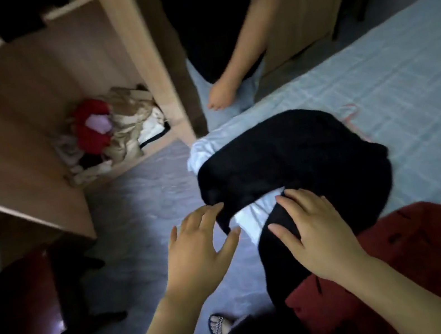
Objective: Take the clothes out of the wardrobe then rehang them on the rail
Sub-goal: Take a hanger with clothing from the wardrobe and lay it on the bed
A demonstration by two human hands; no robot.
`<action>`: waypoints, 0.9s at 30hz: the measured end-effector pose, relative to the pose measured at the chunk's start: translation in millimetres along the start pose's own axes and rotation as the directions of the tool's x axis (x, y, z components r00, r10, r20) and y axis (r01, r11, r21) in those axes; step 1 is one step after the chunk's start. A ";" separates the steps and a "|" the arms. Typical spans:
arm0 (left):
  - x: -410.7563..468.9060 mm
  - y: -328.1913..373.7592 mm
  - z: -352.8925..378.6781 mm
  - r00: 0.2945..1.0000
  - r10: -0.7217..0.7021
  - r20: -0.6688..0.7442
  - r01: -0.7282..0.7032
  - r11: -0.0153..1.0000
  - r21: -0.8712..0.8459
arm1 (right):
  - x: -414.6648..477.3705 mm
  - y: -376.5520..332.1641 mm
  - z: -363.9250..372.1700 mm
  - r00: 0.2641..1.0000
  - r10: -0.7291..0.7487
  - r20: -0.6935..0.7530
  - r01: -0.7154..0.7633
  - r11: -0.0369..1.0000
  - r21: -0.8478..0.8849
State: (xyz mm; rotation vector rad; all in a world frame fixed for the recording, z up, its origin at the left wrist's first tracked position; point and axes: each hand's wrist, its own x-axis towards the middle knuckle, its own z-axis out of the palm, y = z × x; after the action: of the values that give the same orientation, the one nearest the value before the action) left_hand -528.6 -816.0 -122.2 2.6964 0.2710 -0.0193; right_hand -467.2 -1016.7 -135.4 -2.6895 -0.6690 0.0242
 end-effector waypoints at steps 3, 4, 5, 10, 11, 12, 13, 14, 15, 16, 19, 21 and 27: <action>6.4 -74.2 -43.7 0.995 -0.064 -0.071 0.065 0.998 0.012 | 55.9 -77.0 21.4 0.993 -0.114 -0.029 0.115 0.993 0.019; 8.8 -97.5 -58.1 0.990 -0.086 -0.108 0.088 0.996 0.015 | 74.0 -101.9 28.8 0.988 -0.153 -0.037 0.154 0.988 0.029; 10.6 -119.9 -72.0 0.983 -0.110 -0.149 0.113 0.993 0.016 | 91.8 -126.1 36.2 0.981 -0.193 -0.035 0.194 0.980 0.040; 18.5 -210.5 -130.6 0.933 -0.237 -0.271 0.243 0.970 -0.013 | 174.5 -231.7 69.7 0.922 -0.387 -0.022 0.388 0.917 0.092; 22.3 -224.7 -140.2 0.924 -0.256 -0.283 0.263 0.965 -0.015 | 188.0 -248.7 74.5 0.912 -0.410 -0.018 0.409 0.907 0.100; 27.5 -238.1 -149.8 0.916 -0.272 -0.294 0.279 0.960 -0.018 | 201.2 -264.0 78.9 0.903 -0.430 -0.016 0.429 0.897 0.111; 34.6 -251.1 -159.3 0.910 -0.283 -0.304 0.292 0.956 -0.018 | 215.3 -278.4 83.3 0.892 -0.452 -0.012 0.450 0.885 0.122; 43.5 -263.8 -169.6 0.904 -0.294 -0.311 0.304 0.953 -0.017 | 230.9 -292.4 87.0 0.879 -0.477 -0.014 0.475 0.871 0.128; 54.8 -276.7 -180.6 0.898 -0.304 -0.318 0.315 0.949 -0.018 | 248.9 -305.9 90.1 0.866 -0.500 -0.023 0.499 0.857 0.131; 68.1 -289.5 -191.7 0.893 -0.306 -0.329 0.320 0.947 -0.014 | 269.4 -318.4 93.1 0.852 -0.523 -0.039 0.523 0.842 0.131; 121.4 -328.5 -231.0 0.880 -0.280 -0.384 0.319 0.947 0.041 | 343.7 -355.8 95.1 0.809 -0.578 -0.106 0.588 0.798 0.134; 168.0 -354.3 -263.5 0.873 -0.263 -0.411 0.324 0.942 0.085 | 402.1 -382.0 90.8 0.782 -0.603 -0.160 0.622 0.773 0.128; 314.6 -418.0 -394.4 0.807 -0.209 -0.552 0.364 0.913 0.186 | 593.4 -478.3 41.5 0.690 -0.673 -0.266 0.716 0.689 0.114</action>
State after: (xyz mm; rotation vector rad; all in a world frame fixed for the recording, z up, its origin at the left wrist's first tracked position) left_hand -311.8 -220.9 45.2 2.8613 0.9125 0.6447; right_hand -160.0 -339.8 37.9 -2.0289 -1.4891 -0.3576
